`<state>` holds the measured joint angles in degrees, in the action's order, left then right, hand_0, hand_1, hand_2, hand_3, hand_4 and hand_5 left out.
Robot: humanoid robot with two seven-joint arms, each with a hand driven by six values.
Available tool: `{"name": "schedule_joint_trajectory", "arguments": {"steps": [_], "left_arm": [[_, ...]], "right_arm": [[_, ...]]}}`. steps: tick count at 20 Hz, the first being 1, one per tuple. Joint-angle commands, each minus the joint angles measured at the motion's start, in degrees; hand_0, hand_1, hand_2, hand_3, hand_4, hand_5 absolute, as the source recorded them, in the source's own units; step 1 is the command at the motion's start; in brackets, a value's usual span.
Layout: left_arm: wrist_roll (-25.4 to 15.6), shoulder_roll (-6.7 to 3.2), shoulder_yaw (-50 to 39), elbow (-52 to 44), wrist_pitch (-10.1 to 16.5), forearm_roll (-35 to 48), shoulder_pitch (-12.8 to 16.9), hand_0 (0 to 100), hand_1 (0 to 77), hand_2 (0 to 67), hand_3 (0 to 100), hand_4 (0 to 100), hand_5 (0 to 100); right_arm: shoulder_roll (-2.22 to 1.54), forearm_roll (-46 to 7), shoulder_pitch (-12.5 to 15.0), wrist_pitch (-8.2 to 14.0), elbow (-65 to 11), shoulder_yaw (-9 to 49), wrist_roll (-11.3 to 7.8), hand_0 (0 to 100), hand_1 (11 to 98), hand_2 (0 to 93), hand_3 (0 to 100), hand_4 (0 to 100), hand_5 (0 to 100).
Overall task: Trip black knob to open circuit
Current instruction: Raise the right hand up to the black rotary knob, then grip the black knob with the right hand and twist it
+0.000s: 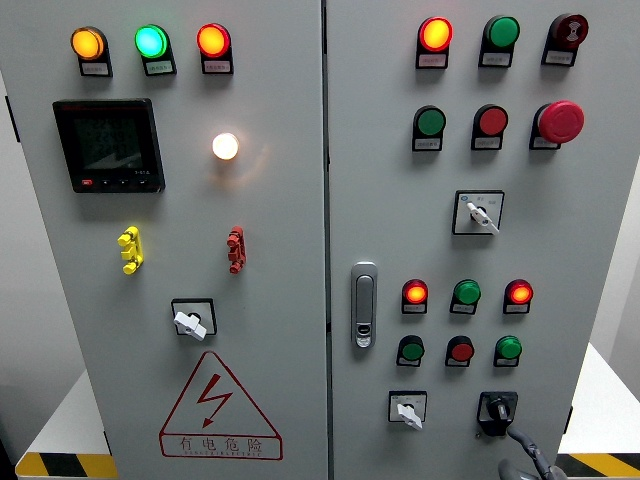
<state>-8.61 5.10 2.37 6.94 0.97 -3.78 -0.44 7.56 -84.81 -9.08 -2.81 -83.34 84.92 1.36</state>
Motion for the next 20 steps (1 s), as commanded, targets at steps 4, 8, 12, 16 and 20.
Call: {"name": "schedule_joint_trajectory", "arguments": {"steps": [4, 8, 12, 16, 20], "left_arm": [[0.00, 0.00, 0.00, 0.00, 0.00, 0.00, 0.00, 0, 3.2, 12.8, 21, 7, 2], [0.00, 0.00, 0.00, 0.00, 0.00, 0.00, 0.00, 0, 3.2, 12.8, 21, 7, 2], [0.00, 0.00, 0.00, 0.00, 0.00, 0.00, 0.00, 0, 3.4, 12.8, 21, 7, 2], [0.00, 0.00, 0.00, 0.00, 0.00, 0.00, 0.00, 0, 3.3, 12.8, 21, 7, 2], [0.00, 0.00, 0.00, 0.00, 0.00, 0.00, 0.00, 0, 3.3, 12.8, 21, 7, 2]], "right_arm": [[0.09, 0.00, -0.41, 0.00, 0.81, -0.02, 0.13, 83, 44.6, 6.1, 89, 93, 100], [0.09, 0.09, -0.85, 0.00, 1.60, -0.10, 0.13, 83, 44.6, 6.1, 89, 93, 100], [0.09, 0.17, -1.64, 0.00, 2.48, -0.10, 0.13, 84, 44.5, 6.1, 89, 93, 100], [0.09, 0.18, -2.08, 0.00, 2.48, -0.19, 0.13, 84, 44.5, 6.1, 89, 93, 100], [0.17, 0.18, -2.08, 0.00, 2.22, -0.89, 0.22, 84, 44.4, 6.1, 89, 93, 100]]}}
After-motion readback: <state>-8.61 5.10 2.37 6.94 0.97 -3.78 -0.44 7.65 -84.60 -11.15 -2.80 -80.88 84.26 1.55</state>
